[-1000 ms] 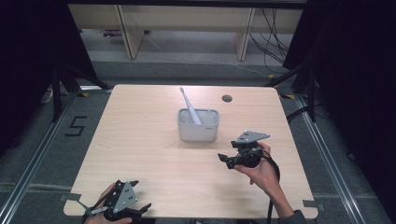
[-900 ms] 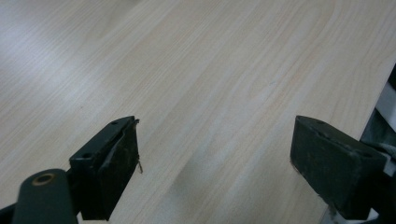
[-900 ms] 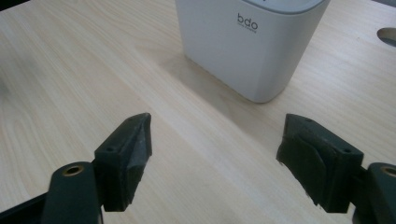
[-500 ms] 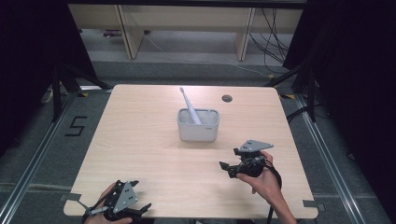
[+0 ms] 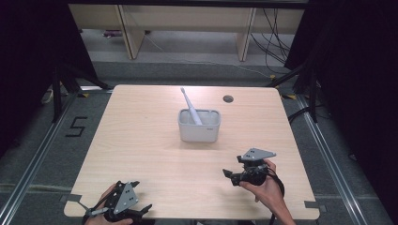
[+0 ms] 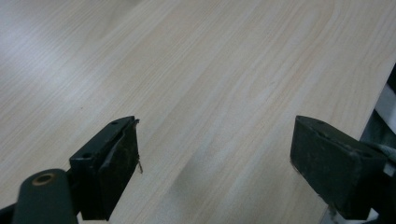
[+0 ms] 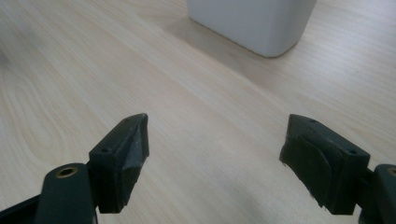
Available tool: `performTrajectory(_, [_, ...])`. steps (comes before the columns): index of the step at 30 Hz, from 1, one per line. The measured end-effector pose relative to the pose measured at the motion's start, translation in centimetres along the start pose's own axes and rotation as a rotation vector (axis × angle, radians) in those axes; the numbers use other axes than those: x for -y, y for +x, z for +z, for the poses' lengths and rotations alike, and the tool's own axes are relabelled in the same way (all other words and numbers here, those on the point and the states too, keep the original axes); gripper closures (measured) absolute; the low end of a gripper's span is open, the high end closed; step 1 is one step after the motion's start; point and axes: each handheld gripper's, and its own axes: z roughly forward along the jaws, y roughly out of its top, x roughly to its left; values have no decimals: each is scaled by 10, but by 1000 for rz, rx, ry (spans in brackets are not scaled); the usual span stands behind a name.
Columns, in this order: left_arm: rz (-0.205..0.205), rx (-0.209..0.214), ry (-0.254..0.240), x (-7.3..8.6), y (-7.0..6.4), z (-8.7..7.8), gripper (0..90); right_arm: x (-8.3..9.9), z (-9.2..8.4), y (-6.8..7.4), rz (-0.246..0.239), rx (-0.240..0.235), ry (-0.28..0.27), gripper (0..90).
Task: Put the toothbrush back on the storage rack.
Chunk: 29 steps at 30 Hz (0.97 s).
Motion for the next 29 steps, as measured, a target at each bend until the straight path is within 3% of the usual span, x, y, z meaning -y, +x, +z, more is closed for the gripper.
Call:
performTrajectory(1, [0,-1,0,0,0,0,149,3,0,-1,-35,2,1,233])
performTrajectory(2, [1,-1,1,0,0,0,150,4,-1,1,-3,1,21,233])
performTrajectory(6, [0,-2,0,0,0,0,150,11,1,0,-18,7,16,233])
performTrajectory(9, [10,-3,9,0,1,-1,150,13,-1,2,-4,9,23,233])
performTrajectory(15, [11,-2,9,0,1,-1,150,19,-2,2,-47,14,23,228])
performTrajectory(16, [7,-4,7,0,1,-1,150,19,-3,5,-9,12,41,225])
performTrajectory(17, [6,-5,6,0,1,-1,150,20,-2,2,-50,12,29,224])
performTrajectory(22, [7,-6,7,0,1,-1,150,23,-4,3,-29,-3,34,223])
performTrajectory(23, [7,-5,8,0,1,-1,150,23,-6,3,-39,19,36,223])
performTrajectory(24, [8,-7,8,0,1,-1,150,24,-6,4,-16,13,44,223])
performTrajectory(29, [8,-18,4,0,0,0,150,25,-6,2,-26,12,35,218])
